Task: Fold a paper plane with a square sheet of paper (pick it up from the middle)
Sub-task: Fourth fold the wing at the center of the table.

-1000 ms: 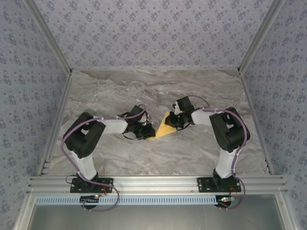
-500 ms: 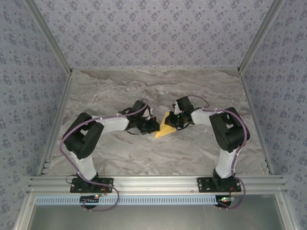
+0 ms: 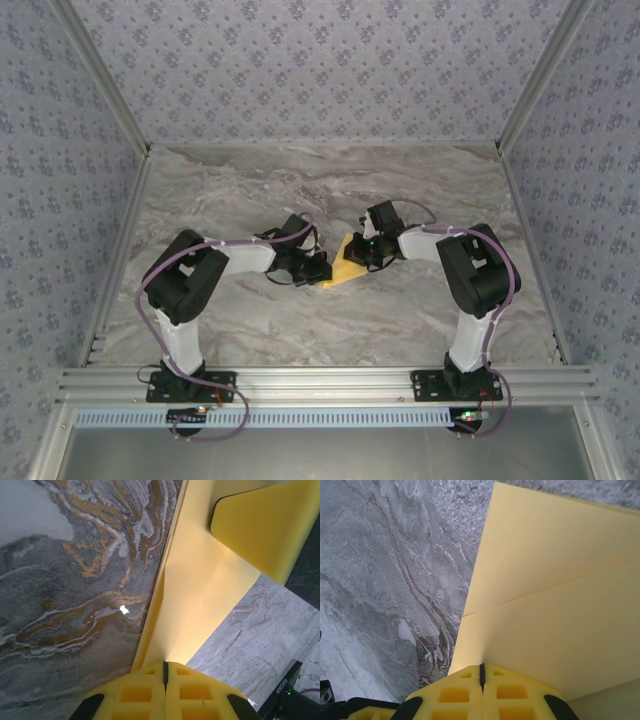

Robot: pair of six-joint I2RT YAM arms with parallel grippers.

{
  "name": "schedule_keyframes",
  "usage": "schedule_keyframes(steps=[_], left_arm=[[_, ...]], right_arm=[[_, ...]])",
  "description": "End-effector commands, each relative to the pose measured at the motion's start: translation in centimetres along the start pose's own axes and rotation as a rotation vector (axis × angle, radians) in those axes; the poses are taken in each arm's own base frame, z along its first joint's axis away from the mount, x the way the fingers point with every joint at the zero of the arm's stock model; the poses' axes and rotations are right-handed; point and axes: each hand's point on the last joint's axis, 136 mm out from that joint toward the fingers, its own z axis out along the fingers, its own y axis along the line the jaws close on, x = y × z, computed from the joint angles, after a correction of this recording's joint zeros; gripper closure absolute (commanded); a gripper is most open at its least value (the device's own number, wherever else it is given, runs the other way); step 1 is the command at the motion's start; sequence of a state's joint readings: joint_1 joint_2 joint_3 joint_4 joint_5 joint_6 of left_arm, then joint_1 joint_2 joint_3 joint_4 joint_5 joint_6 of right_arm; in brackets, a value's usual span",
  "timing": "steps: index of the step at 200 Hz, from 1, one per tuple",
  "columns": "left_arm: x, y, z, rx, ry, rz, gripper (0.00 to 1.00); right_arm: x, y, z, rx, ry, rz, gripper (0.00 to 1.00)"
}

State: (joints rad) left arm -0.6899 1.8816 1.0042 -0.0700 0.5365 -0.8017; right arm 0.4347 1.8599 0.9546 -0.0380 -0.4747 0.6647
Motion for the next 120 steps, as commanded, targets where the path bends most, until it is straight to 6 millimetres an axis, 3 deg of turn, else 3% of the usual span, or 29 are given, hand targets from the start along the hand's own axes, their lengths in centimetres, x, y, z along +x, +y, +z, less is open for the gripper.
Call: schedule_keyframes(steps=[1, 72, 120], left_arm=[[0.2, 1.7, 0.0, -0.033, -0.001, -0.016, 1.0], [1.5, 3.7, -0.1, -0.041, 0.017, -0.056, 1.0], [2.0, 4.5, -0.1, -0.075, 0.031, -0.067, 1.0]], right_arm=[[3.8, -7.3, 1.5, 0.269, 0.097, 0.071, 1.0], [2.5, -5.2, 0.9, 0.21, 0.066, 0.047, 1.0], [0.5, 1.0, -1.3, 0.038, -0.018, -0.117, 1.0]])
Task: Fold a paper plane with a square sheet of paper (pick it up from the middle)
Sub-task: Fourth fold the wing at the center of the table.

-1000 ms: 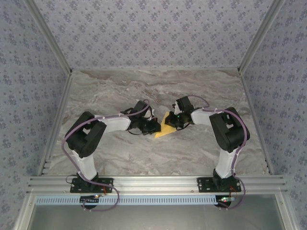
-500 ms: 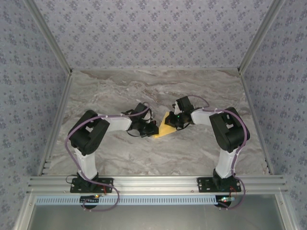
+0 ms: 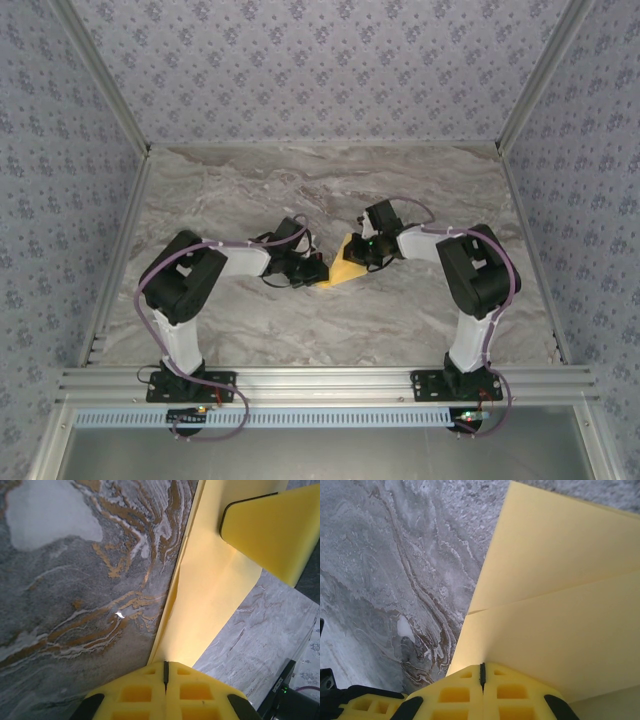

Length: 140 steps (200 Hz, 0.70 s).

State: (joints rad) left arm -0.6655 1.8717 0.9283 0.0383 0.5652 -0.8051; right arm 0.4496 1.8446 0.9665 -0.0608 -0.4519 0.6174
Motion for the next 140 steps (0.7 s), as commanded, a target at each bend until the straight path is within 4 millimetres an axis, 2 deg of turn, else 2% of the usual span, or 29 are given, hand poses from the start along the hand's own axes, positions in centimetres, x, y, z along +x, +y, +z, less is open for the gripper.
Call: schedule_keyframes(steps=[1, 18, 39, 97, 140], left_arm=[[2.0, 3.6, -0.2, -0.121, 0.05, -0.067, 1.0], [2.1, 3.8, -0.1, -0.124, 0.052, -0.071, 1.0], [2.2, 3.9, -0.1, -0.127, 0.055, -0.073, 1.0], [2.1, 3.8, -0.1, -0.128, 0.054, -0.071, 1.0], [2.3, 4.0, 0.0, -0.133, 0.059, -0.077, 1.0]], right_arm=[[0.5, 0.6, -1.1, 0.021, -0.012, -0.059, 1.0], [0.8, 2.1, -1.3, -0.008, -0.02, -0.092, 1.0], [1.7, 2.6, -0.9, -0.011, -0.004, -0.1, 1.0], [4.3, 2.1, 1.0, 0.012, 0.06, -0.1, 1.0], [4.6, 1.4, 1.9, 0.021, 0.078, -0.096, 1.0]])
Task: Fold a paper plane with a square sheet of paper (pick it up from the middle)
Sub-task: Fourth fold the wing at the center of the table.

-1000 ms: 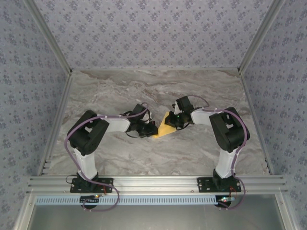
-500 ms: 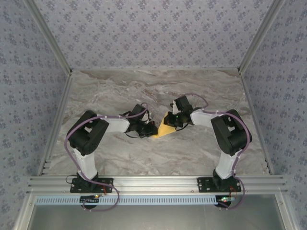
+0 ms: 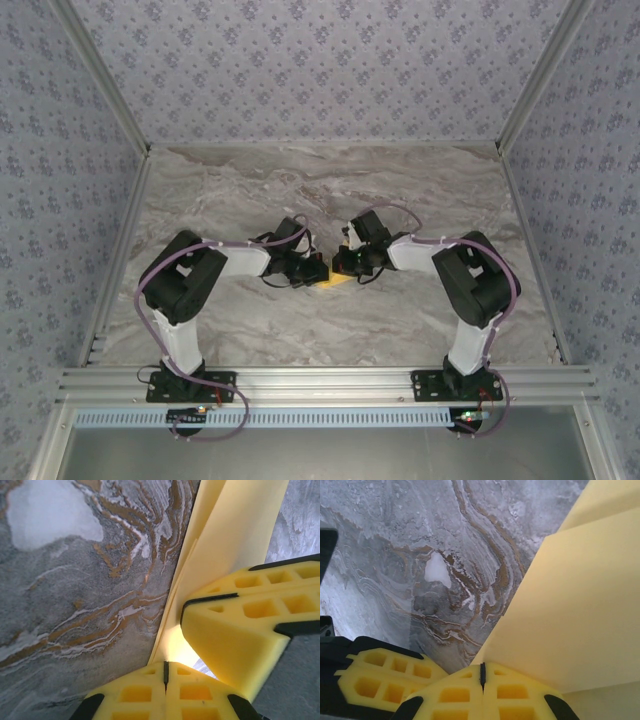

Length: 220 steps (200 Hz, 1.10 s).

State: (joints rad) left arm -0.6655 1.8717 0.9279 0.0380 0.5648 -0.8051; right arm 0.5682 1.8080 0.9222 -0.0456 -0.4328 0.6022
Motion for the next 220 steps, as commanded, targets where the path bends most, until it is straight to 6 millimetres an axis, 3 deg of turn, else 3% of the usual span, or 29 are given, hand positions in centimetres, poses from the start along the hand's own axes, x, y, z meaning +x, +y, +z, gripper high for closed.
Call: schedule_keyframes(steps=[1, 54, 93, 126, 164, 187, 220], left_arm=[[2.2, 4.0, 0.0, -0.134, 0.058, -0.078, 1.0], [3.4, 6.0, -0.3, -0.214, 0.085, -0.12, 1.0], [5.0, 7.7, -0.5, -0.269, 0.123, -0.153, 1.0], [5.1, 7.8, -0.4, -0.268, 0.127, -0.152, 1.0], [4.4, 7.1, -0.4, -0.254, 0.12, -0.136, 1.0], [4.1, 6.8, -0.3, -0.252, 0.115, -0.13, 1.0], [4.0, 6.9, -0.3, -0.259, 0.114, -0.132, 1.0]], right_arm=[[0.8, -1.3, 0.9, 0.035, 0.027, 0.017, 1.0], [0.2, -5.3, 0.5, 0.07, 0.006, 0.071, 1.0], [-2.5, -8.2, -1.3, 0.071, -0.061, 0.137, 1.0], [-5.4, -9.6, -3.1, 0.07, -0.13, 0.177, 1.0], [-6.6, -7.0, -5.0, 0.028, -0.165, 0.121, 1.0], [-5.4, -4.6, -4.6, -0.01, -0.14, 0.076, 1.0], [-3.1, -1.5, -2.6, -0.033, -0.079, 0.013, 1.0]])
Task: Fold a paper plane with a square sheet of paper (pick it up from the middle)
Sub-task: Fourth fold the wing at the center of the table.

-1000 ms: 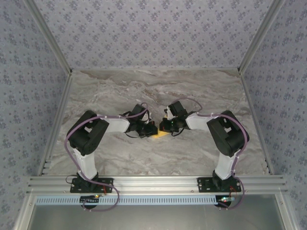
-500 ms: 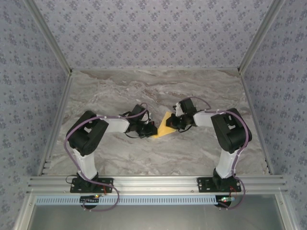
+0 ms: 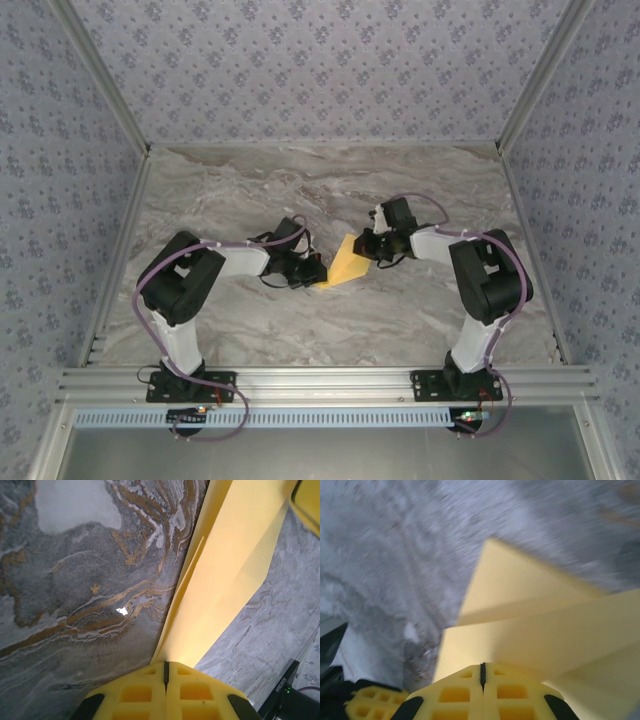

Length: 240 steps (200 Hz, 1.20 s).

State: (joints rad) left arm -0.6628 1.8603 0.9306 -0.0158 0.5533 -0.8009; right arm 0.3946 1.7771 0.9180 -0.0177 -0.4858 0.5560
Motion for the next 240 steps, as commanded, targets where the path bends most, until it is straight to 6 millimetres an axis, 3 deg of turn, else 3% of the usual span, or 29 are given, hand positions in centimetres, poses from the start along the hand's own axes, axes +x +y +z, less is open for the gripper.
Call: schedule_keyframes(steps=[1, 25, 50, 75, 113, 133, 165, 199, 240], left_arm=[[3.5, 6.4, 0.3, -0.227, 0.101, -0.113, 1.0], [3.4, 6.4, 0.4, -0.227, 0.103, -0.115, 1.0], [3.6, 6.5, 0.3, -0.234, 0.105, -0.117, 1.0], [4.0, 7.0, 0.3, -0.246, 0.113, -0.126, 1.0], [4.3, 7.3, 0.3, -0.247, 0.121, -0.13, 1.0], [4.3, 7.2, 0.3, -0.244, 0.117, -0.127, 1.0], [3.5, 6.1, 0.3, -0.213, 0.105, -0.096, 1.0], [1.2, 2.1, -0.6, -0.109, 0.045, -0.021, 0.98], [-3.3, -4.8, -4.4, 0.011, -0.13, 0.102, 0.68]], right_arm=[[1.8, 1.9, 0.8, -0.009, 0.043, -0.048, 1.0], [3.1, 2.4, 2.5, -0.008, 0.096, -0.064, 1.0], [2.7, 1.0, 3.2, 0.012, 0.105, -0.037, 1.0], [1.0, -2.5, 2.7, 0.039, 0.076, 0.045, 1.0], [-3.2, -8.7, 0.1, 0.106, -0.035, 0.178, 1.0], [-5.0, -10.2, -1.5, 0.125, -0.083, 0.21, 1.0], [-7.0, -8.1, -4.3, 0.122, -0.15, 0.166, 1.0], [-5.5, -5.3, -6.0, 0.115, -0.167, 0.159, 1.0], [-2.3, -3.1, -6.0, 0.026, -0.186, 0.291, 0.66]])
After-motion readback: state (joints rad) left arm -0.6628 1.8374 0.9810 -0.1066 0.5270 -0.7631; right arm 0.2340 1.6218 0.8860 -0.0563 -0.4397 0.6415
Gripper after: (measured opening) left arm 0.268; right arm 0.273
